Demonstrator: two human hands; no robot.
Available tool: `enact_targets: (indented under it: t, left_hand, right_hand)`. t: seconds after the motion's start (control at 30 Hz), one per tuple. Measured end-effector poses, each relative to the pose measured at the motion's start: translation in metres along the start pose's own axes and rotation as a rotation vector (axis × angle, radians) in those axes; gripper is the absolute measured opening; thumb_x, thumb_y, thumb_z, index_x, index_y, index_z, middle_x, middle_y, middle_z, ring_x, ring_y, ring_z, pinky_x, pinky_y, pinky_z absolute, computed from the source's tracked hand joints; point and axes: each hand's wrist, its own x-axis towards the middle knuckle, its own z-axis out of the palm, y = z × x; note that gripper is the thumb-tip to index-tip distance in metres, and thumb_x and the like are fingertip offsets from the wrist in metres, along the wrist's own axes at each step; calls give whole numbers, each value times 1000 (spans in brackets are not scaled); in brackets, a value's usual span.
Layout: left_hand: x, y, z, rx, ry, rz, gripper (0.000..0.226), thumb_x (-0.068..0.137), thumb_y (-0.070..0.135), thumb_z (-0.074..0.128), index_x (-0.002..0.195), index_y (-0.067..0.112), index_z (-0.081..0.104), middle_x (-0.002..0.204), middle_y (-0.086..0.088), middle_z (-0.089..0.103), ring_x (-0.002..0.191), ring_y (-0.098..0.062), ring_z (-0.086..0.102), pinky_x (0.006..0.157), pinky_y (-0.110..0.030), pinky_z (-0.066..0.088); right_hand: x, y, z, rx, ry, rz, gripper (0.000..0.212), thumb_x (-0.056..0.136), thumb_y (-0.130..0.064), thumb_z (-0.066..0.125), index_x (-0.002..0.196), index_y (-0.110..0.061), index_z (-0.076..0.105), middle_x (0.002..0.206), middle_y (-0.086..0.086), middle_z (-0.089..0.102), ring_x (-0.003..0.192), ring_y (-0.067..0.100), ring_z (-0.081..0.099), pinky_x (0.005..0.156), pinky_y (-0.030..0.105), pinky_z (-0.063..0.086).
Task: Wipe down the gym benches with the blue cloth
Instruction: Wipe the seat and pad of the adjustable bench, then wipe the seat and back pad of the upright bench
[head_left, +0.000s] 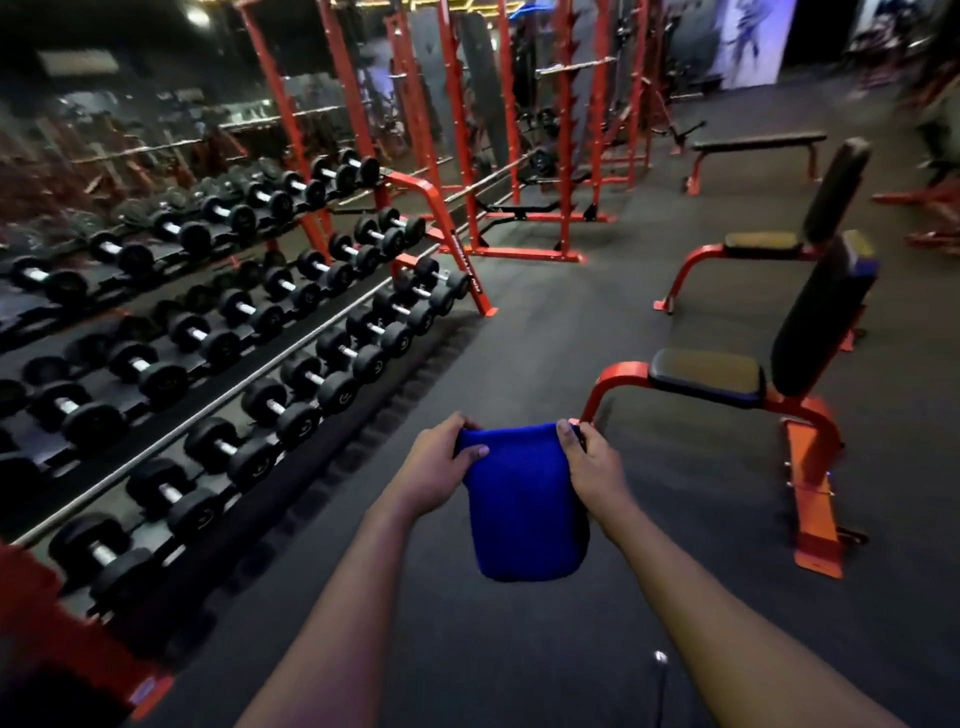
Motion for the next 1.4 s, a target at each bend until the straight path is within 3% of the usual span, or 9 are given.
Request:
enact_targets:
  t: [0.2, 0.4, 0.53, 0.63, 0.73, 0.97, 1.17, 1.27, 1.4]
  left_hand:
    - [134, 6, 20, -27, -64, 76, 9, 94, 18, 62, 101, 15, 56, 86, 1, 62, 72, -4, 55, 57, -9, 38]
    - [260, 14, 71, -79, -240, 130, 8, 98, 21, 55, 98, 14, 50, 82, -6, 62, 69, -17, 53, 58, -25, 42]
    - [345, 15, 103, -129, -328, 170, 11, 99, 20, 52, 90, 18, 46, 77, 0, 58, 63, -10, 48, 51, -17, 37]
    - [413, 20, 127, -133, -405, 202, 14, 99, 19, 53, 89, 24, 44, 78, 3, 57, 66, -9, 49, 55, -21, 37]
    - [484, 29, 160, -115, -477, 235, 7, 97, 19, 55, 95, 21, 49, 86, -6, 63, 74, -21, 55, 61, -29, 39]
    - [608, 43, 247, -68, -551, 283, 18, 97, 14, 57, 112, 5, 60, 100, -9, 65, 89, -20, 57, 67, -21, 32]
    - [691, 43, 313, -21, -565, 251, 10, 96, 11, 57, 105, 7, 57, 87, -5, 60, 79, -20, 54, 61, -23, 31]
    - [742, 48, 359, 17, -628, 225, 11, 93, 5, 58, 103, 9, 56, 90, -5, 61, 81, -20, 55, 64, -21, 32]
    - [798, 46, 412, 28, -680, 179, 21, 92, 6, 57, 96, 26, 53, 81, 7, 59, 75, -22, 59, 69, -31, 46]
  right_hand:
    - [105, 1, -22, -41, 147, 66, 69, 86, -75, 33, 98, -11, 57, 78, 1, 59, 76, 19, 58, 68, 31, 43]
    - [197, 29, -52, -68, 302, 172, 60, 92, -71, 35, 99, -16, 58, 79, 1, 61, 71, 17, 59, 65, 32, 44]
    - [266, 46, -72, -49, 393, 205, 53, 93, -63, 43, 95, -12, 58, 82, 2, 64, 76, 18, 61, 68, 33, 45]
    - [318, 53, -91, -37, 436, 261, 48, 93, -61, 48, 101, -16, 60, 90, 0, 66, 83, 15, 62, 69, 29, 45]
    - [369, 70, -114, -20, 505, 311, 46, 92, -61, 51, 105, -17, 61, 95, -2, 67, 90, 14, 62, 76, 33, 48]
    - [474, 131, -159, 61, 599, 367, 32, 94, -47, 59, 101, -16, 66, 94, -2, 70, 93, 16, 65, 78, 32, 49]
    - [563, 177, -191, 271, 447, 426, 19, 87, -29, 74, 101, -21, 66, 100, -3, 73, 94, 13, 68, 75, 26, 53]
    - [612, 202, -215, 352, 307, 497, 26, 79, -14, 81, 101, -21, 68, 95, -4, 75, 88, 9, 69, 75, 23, 56]
    - [662, 237, -232, 415, 270, 587, 30, 77, -11, 83, 103, -19, 72, 97, 1, 76, 93, 15, 72, 81, 30, 58]
